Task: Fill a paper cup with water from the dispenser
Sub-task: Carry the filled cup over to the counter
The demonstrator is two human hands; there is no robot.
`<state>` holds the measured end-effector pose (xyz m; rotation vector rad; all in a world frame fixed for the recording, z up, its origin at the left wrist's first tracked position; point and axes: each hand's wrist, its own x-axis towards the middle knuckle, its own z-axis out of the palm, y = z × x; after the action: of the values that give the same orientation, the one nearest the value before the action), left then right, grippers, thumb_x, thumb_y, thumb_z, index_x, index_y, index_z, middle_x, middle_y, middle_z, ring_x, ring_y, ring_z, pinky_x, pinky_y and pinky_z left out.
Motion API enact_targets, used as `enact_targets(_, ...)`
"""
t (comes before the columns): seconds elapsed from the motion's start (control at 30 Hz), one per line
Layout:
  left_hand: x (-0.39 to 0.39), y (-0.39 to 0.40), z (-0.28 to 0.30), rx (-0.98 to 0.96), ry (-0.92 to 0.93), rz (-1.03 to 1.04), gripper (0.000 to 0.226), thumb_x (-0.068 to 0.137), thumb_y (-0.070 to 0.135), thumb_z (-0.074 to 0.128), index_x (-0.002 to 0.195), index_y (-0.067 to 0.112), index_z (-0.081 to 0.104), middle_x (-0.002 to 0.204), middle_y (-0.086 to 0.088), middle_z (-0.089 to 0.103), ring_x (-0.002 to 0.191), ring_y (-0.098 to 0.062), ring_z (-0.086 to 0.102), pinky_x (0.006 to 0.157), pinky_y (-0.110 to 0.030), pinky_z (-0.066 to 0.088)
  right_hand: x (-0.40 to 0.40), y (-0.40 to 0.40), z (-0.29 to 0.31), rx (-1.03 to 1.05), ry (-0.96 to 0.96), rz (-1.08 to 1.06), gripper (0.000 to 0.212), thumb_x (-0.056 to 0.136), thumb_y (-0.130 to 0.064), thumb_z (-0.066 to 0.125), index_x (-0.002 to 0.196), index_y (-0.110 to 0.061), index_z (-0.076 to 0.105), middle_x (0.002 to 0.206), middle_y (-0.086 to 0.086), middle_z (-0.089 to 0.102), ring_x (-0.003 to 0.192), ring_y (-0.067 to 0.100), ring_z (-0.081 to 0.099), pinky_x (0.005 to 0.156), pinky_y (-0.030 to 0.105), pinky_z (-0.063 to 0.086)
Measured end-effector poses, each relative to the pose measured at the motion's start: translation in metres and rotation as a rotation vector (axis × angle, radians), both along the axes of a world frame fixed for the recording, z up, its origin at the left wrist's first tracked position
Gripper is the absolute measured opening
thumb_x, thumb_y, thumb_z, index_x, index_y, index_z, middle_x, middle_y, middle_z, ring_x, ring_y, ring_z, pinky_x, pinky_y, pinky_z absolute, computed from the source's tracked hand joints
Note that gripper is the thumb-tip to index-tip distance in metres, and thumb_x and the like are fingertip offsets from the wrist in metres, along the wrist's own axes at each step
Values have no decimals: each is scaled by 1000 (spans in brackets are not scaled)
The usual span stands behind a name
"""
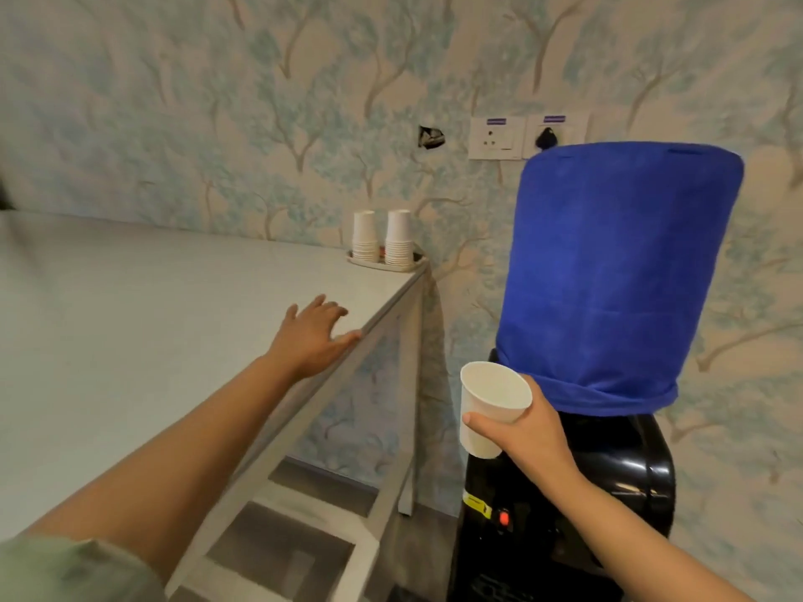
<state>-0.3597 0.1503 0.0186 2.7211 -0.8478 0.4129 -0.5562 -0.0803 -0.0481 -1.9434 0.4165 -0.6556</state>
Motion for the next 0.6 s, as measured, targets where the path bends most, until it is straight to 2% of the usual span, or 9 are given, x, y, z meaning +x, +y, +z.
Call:
enact_targets(0.17,29,96,0,-50,126,262,63,92,55,36,139,14,39,153,-6,32,145,-20,13,115,-51,12,25,24,18,-30,21,73,76,50,-45,81,117,-29,49,113,-5,60,106,20,56,89,45,50)
enact_targets(0.27,32,140,-8,-44,164,392,66,91,58,35,140,14,37,153,-7,30,144,-23,13,113,-55,11,38,37,26,-24,18,98,81,43,-51,78,116,-30,49,111,-5,60,106,21,57,90,49,50)
enact_targets(0.4,28,186,-26,174,145,547,60,89,61,31,135,24,44,149,-7,32,139,-29,18,108,-62,20,63,59,37,-8,-37,170,70,45,-47,81,105,-39,47,94,-20,56,99,18,58,85,43,51)
enact_targets(0.47,27,199,-29,115,236,621,62,90,60,27,133,18,45,146,-8,35,138,-28,21,108,-61,21,76,71,44,-2,-69,219,68,50,-42,83,106,-38,46,95,-19,56,96,14,57,81,38,50)
enact_targets(0.6,28,200,-31,76,304,686,65,90,57,26,132,10,43,145,-11,38,138,-28,25,110,-59,17,102,102,65,43,-123,307,66,47,-42,83,103,-38,50,93,-22,57,84,-5,58,67,20,45)
